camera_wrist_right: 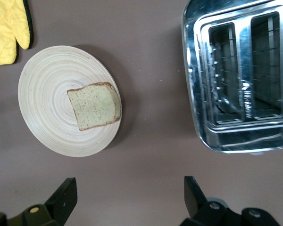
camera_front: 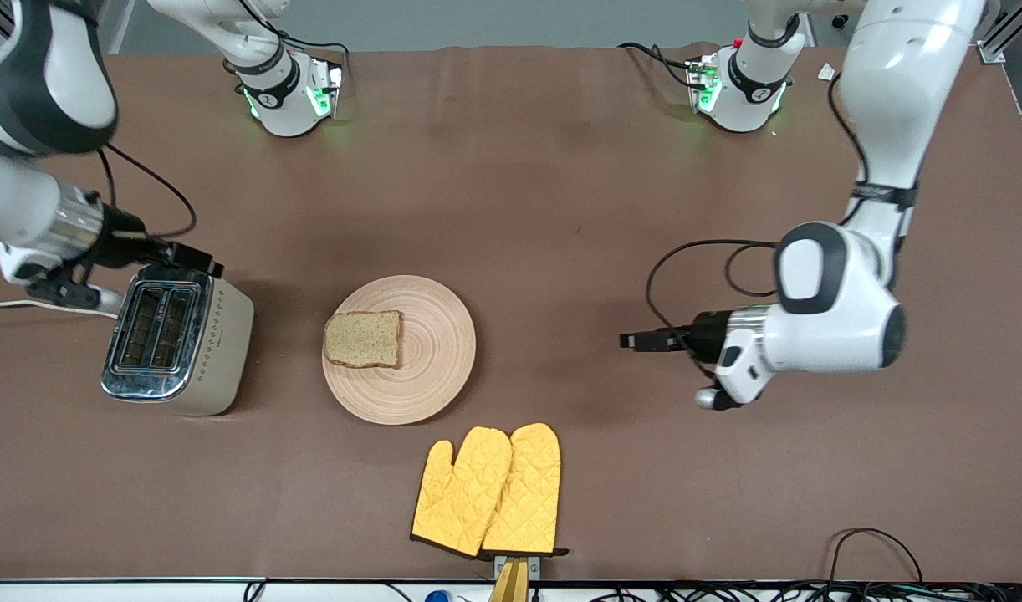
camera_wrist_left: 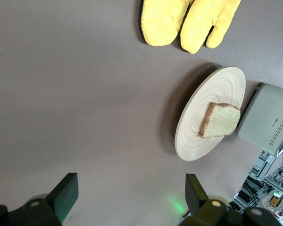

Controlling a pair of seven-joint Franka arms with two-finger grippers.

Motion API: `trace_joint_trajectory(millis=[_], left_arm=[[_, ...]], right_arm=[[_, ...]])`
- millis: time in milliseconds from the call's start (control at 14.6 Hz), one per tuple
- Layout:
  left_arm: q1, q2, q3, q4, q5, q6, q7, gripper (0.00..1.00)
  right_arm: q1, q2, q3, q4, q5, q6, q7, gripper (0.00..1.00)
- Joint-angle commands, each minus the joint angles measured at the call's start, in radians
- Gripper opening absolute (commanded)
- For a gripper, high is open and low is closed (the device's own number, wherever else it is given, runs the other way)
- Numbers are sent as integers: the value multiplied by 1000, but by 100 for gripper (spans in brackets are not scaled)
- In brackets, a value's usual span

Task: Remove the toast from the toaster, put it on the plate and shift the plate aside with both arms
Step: 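Release the toast and withdraw the right gripper while the left gripper reaches in, then lower the left gripper to the plate rim and grip it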

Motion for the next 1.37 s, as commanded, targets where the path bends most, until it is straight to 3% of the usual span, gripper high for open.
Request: trace_joint_trajectory(millis=[0, 274, 479, 1026, 1162, 1299], left_arm=[[-70, 90, -8, 25, -85, 103, 12, 100], [-228, 271, -9, 196, -169, 269, 20, 100], [-319, 357, -11, 269, -191, 398, 23, 100], [-440, 417, -12, 300, -211, 553, 34, 95], [-460, 427, -12, 300, -209, 593, 54, 86], [-468, 438, -12, 298, -209, 610, 123, 63]], right_arm=[[-20, -68, 14, 47, -79, -101, -20, 100], [-33, -71, 5, 191, -116, -247, -71, 100], [-24, -70, 15, 242, -176, -279, -74, 100], [-21, -67, 9, 262, -193, -304, -137, 100], [4, -65, 3, 268, -216, -304, -140, 100], [19, -64, -21, 271, -221, -305, -151, 100]])
